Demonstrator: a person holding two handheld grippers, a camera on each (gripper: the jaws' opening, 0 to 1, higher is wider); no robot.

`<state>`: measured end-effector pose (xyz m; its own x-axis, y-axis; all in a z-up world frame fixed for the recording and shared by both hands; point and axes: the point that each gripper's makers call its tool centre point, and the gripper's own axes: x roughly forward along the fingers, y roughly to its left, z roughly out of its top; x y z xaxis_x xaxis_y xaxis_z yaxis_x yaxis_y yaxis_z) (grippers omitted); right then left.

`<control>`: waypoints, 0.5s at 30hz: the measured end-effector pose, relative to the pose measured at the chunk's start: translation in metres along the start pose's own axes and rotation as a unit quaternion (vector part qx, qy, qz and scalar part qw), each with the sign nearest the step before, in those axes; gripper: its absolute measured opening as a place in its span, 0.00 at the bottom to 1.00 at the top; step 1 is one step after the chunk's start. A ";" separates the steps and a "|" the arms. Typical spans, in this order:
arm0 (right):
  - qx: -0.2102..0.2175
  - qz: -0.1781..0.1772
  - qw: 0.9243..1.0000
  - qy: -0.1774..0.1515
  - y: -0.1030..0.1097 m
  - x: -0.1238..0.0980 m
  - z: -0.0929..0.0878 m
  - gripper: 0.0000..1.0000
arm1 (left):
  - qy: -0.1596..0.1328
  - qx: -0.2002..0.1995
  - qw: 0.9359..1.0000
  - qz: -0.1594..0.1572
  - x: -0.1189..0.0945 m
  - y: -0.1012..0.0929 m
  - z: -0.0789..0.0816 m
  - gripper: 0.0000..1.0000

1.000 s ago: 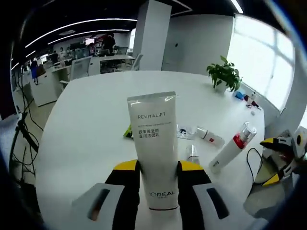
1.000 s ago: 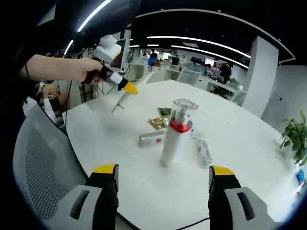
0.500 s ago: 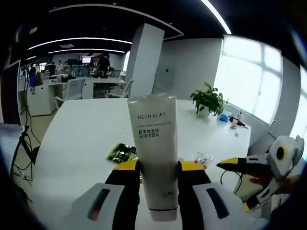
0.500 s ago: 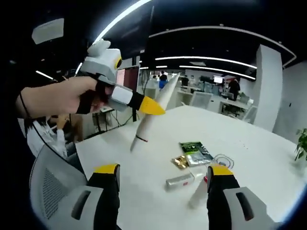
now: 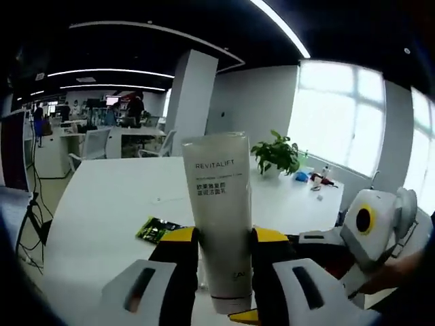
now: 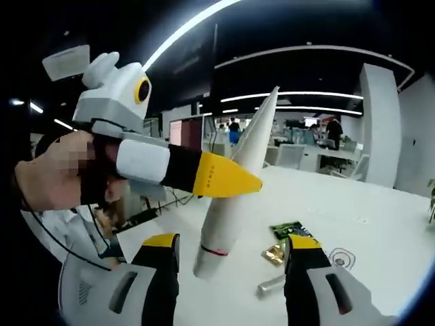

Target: Arrange the skincare products in the storage area until every visible bottle or jar stands upright without overlapping.

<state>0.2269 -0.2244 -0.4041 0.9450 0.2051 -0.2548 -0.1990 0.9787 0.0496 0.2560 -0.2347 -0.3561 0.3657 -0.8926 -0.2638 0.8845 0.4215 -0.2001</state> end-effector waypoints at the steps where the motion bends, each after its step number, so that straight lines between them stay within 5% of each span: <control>1: 0.006 -0.001 1.000 -0.005 0.001 0.000 0.002 0.63 | -0.002 -0.009 1.000 -0.007 -0.002 -0.007 -0.002 0.29; 15: 0.031 -0.003 0.998 -0.047 0.005 -0.003 0.030 0.46 | -0.015 0.008 1.000 -0.021 -0.016 -0.027 0.005 0.30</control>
<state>0.2308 -0.2200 -0.3739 0.9666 0.1964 -0.1644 -0.1802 0.9777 0.1081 0.2274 -0.2325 -0.3417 0.3371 -0.9137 -0.2269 0.9033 0.3818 -0.1956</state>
